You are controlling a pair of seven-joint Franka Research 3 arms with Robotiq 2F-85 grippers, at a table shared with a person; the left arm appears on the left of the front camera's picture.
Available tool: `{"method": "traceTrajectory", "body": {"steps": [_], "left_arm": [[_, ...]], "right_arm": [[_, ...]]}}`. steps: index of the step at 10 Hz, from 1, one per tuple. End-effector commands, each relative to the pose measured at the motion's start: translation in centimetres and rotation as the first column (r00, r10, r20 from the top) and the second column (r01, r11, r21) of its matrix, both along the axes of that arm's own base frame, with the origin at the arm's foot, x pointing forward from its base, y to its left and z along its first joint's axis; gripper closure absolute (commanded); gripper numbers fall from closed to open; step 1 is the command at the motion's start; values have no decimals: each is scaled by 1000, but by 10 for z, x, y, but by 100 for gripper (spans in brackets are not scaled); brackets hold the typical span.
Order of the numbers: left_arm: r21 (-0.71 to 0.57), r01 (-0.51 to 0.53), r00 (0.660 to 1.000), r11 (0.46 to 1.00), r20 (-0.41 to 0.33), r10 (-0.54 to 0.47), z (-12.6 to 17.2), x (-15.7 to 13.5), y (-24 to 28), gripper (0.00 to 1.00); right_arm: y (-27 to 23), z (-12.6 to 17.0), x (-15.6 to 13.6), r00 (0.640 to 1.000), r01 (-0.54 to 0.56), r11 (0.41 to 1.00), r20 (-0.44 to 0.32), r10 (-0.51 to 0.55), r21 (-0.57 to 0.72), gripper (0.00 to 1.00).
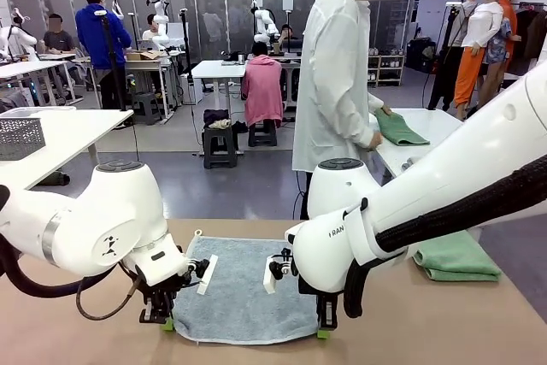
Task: Fold the towels and place them in the basket.
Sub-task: When a person lays out a Towel with hook on the table, fold it in half twice.
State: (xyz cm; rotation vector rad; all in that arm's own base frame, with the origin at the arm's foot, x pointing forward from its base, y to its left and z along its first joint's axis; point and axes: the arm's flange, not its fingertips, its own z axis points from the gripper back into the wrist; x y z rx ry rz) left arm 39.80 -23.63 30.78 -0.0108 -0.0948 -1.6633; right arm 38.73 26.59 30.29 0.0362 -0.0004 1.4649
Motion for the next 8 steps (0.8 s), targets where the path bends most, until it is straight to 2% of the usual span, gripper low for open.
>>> {"method": "traceTrajectory", "body": {"steps": [1, 5, 7, 8], "left_arm": [[-26, 20, 1000, 999, -5, -20, 17, 3, 5, 100], [-63, -17, 997, 998, 80, 22, 57, 18, 14, 100], [-100, 10, 995, 995, 99, 0, 64, 16, 17, 100], [-51, -36, 993, 998, 107, 41, 58, 19, 11, 100]], "right_arm": [[-5, 15, 4, 1000, -1, 1000, 10, 1, 28, 100], [-3, 60, 19, 995, -2, 999, 99, -2, 35, 100], [-1, 63, 18, 994, -5, 999, 110, 1, 38, 100], [2, 62, 19, 994, 14, 999, 105, -19, 48, 100]]}}
